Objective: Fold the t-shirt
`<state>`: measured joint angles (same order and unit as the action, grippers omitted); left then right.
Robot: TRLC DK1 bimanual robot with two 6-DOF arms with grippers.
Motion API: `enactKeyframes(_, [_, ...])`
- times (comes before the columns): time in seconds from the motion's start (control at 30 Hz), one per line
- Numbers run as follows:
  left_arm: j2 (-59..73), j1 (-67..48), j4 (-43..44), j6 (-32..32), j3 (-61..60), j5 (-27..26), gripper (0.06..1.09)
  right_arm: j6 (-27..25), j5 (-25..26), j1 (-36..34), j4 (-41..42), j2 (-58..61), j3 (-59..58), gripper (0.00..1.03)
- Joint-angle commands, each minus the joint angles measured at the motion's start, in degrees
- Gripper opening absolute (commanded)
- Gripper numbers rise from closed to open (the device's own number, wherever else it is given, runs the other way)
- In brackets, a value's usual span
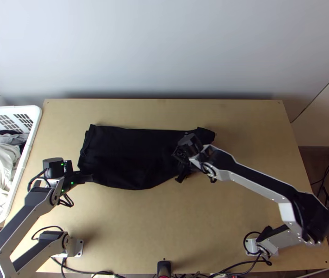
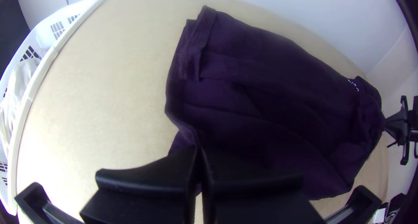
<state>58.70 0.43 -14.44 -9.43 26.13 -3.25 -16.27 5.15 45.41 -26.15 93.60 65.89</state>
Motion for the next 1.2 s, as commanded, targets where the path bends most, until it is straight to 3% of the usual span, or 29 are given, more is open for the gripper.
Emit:
enactKeyframes(0.0, [-1.4, 0.1, -0.7, -0.1, -0.2, 0.0, 0.09, 1.9, -0.1, -1.6, -3.6, -6.4, -0.1, 0.03])
enactKeyframes(0.4, [-10.5, 0.0, -6.0, 3.7, 0.9, 0.1, 0.09, 0.2, -0.7, -4.2, -10.9, -17.1, 0.7, 0.03])
enactKeyframes(0.83, [-19.6, -0.1, -21.2, 7.7, 9.9, 0.1, 0.09, -0.1, -4.8, -3.9, -24.7, -26.6, -1.1, 0.03])
enactKeyframes(1.17, [-26.8, 0.1, -31.0, 9.6, 9.2, 0.1, 0.09, 1.3, -6.5, -4.6, -31.9, -36.6, -5.0, 0.03])
